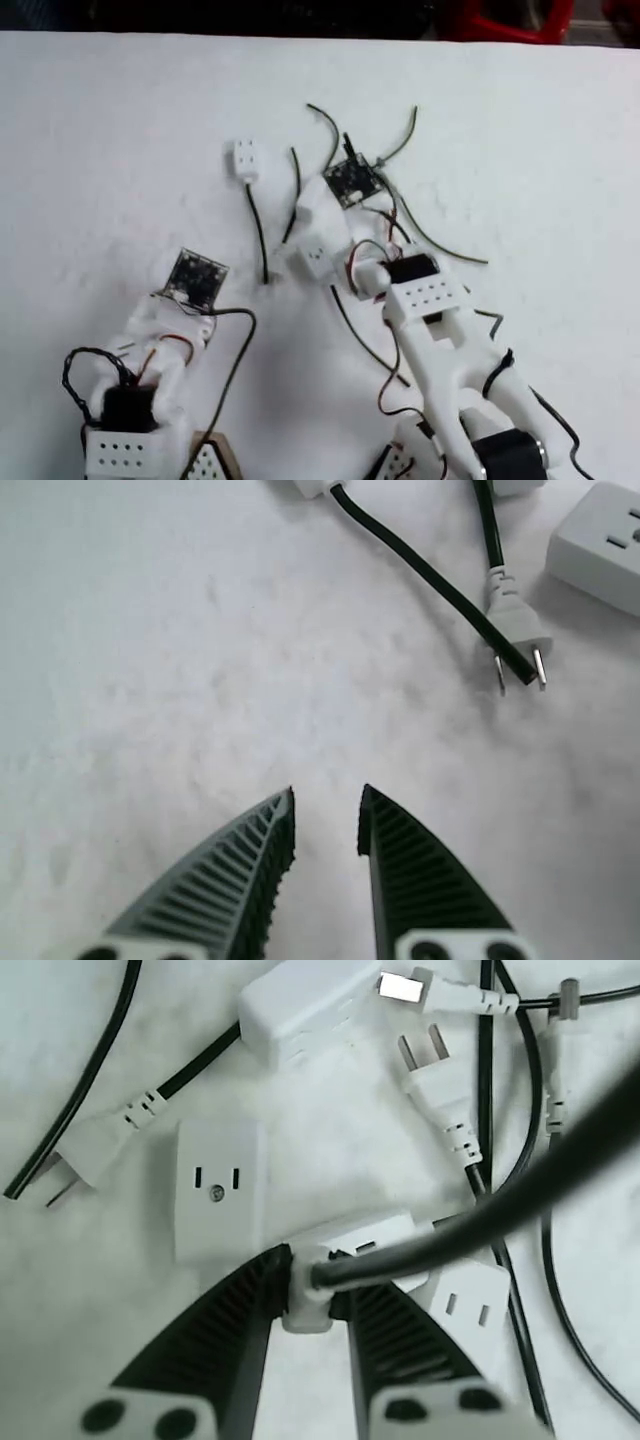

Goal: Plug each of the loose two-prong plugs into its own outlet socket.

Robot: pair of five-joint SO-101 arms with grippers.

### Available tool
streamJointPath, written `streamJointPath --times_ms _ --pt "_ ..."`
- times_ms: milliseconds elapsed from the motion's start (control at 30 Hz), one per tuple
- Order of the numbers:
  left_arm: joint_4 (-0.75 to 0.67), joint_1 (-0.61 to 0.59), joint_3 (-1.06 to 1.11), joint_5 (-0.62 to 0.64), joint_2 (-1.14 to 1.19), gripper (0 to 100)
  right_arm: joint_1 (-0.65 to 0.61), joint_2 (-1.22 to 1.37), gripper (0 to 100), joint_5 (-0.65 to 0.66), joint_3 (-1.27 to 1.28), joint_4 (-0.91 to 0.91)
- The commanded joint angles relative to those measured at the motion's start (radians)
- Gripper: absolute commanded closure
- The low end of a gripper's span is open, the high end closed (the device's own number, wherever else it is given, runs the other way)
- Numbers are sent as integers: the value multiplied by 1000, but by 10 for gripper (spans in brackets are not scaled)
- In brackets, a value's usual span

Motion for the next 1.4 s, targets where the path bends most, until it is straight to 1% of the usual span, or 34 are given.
streamJointPath --times_ms 0,133,267,400,500,567,667,733,800,867,1000,1167,1367 --pt "-26 1 -8 -12 -8 876 16 -31 981 94 46 -35" --pt "-26 1 -8 -12 -8 876 19 -42 981 169 152 -127" --pt "-26 1 -6 -12 -8 876 19 -42 981 216 203 -147" --pt "-26 1 -6 -12 -8 876 33 -48 981 212 199 -143" --pt "-44 -2 -9 -12 -8 871 36 -119 981 204 183 -139" --pt "-57 -5 -18 -6 -8 837 38 -213 981 141 173 -137" --pt "-54 -5 -35 0 -8 752 38 -377 981 31 170 -131" --pt "-60 -1 -58 34 -8 728 38 -473 981 -17 170 -102" --pt "-60 4 -100 58 -8 726 38 -549 981 -77 172 -76" --pt "-60 25 -147 69 -8 723 65 -601 981 -138 173 -67" --pt "-60 130 -203 91 -7 723 145 -621 981 -270 170 -79" --pt "-60 266 -252 97 -5 726 255 -621 981 -425 209 -176" --pt "-63 338 -313 98 13 728 366 -621 981 -549 310 -328"
